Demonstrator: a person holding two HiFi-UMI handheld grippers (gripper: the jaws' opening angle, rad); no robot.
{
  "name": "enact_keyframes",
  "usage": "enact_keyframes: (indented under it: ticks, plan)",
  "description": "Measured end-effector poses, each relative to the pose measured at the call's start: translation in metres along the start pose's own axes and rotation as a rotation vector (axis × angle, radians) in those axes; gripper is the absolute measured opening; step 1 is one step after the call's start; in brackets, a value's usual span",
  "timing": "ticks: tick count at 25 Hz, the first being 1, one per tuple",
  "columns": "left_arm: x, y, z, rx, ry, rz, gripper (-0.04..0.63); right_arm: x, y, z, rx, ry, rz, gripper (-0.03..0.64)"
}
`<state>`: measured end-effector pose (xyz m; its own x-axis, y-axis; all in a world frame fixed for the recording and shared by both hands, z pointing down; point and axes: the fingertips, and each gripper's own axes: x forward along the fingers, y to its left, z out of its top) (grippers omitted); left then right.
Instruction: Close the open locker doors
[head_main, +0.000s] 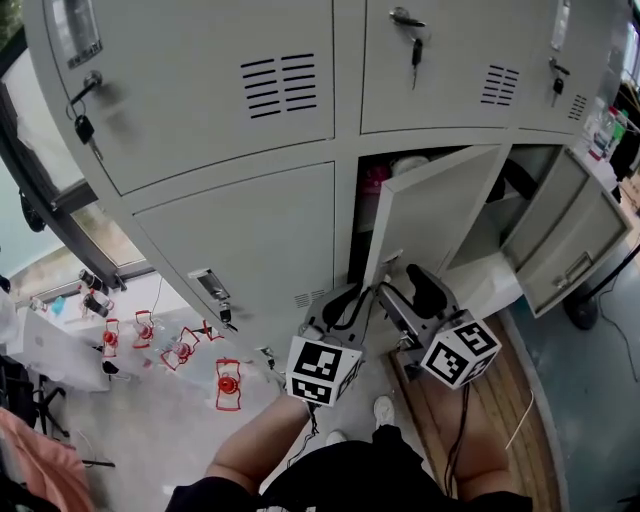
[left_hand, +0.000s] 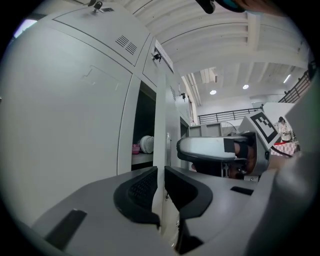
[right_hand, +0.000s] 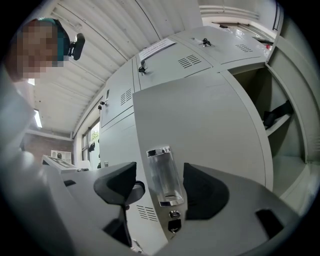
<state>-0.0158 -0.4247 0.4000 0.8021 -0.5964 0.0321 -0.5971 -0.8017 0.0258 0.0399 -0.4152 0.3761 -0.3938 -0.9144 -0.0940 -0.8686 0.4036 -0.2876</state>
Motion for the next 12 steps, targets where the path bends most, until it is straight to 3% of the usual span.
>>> enact_keyframes:
  ticks: [12]
  plan:
    - [-0.016,0.025,-0.001,-0.021,0.000,0.103,0.037,0.032,-0.003,-0.002,0.012,0.019,0.077,0.290]
